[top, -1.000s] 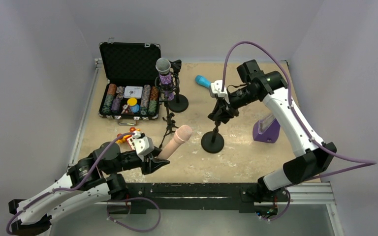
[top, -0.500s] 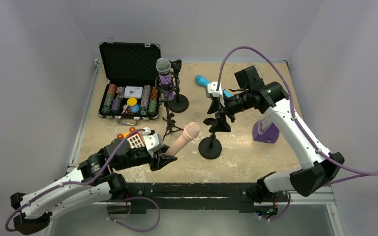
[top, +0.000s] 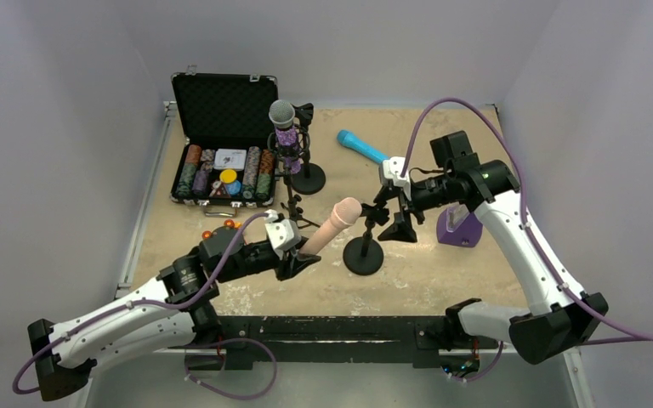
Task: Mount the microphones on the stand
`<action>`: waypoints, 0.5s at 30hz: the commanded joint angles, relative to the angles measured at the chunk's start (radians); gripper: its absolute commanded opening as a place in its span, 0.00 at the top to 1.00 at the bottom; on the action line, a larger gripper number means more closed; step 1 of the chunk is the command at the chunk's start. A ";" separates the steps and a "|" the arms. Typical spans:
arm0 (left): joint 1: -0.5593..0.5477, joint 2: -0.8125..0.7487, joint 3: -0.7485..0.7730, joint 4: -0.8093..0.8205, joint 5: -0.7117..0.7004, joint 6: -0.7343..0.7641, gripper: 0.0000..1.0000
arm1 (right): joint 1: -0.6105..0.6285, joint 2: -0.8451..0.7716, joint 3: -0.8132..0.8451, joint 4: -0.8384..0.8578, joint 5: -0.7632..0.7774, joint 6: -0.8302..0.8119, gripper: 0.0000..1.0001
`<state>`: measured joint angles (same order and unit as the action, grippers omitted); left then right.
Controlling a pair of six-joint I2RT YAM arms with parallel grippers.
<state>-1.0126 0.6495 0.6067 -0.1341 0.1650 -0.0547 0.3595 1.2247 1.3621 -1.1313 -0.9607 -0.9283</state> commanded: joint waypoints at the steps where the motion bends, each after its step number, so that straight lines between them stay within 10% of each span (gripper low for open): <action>1: 0.038 0.051 0.036 0.169 0.005 0.034 1.00 | -0.022 0.003 -0.040 0.060 -0.048 -0.041 0.09; 10: 0.090 0.176 0.068 0.296 0.052 0.028 1.00 | -0.045 0.012 -0.063 0.081 -0.111 -0.045 0.24; 15: 0.108 0.255 0.088 0.364 0.078 0.028 1.00 | -0.060 0.030 -0.050 0.069 -0.130 -0.041 0.69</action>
<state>-0.9203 0.8631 0.6346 0.0830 0.2001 -0.0399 0.3153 1.2457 1.3010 -1.0695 -1.0298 -0.9672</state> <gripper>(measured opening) 0.415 0.476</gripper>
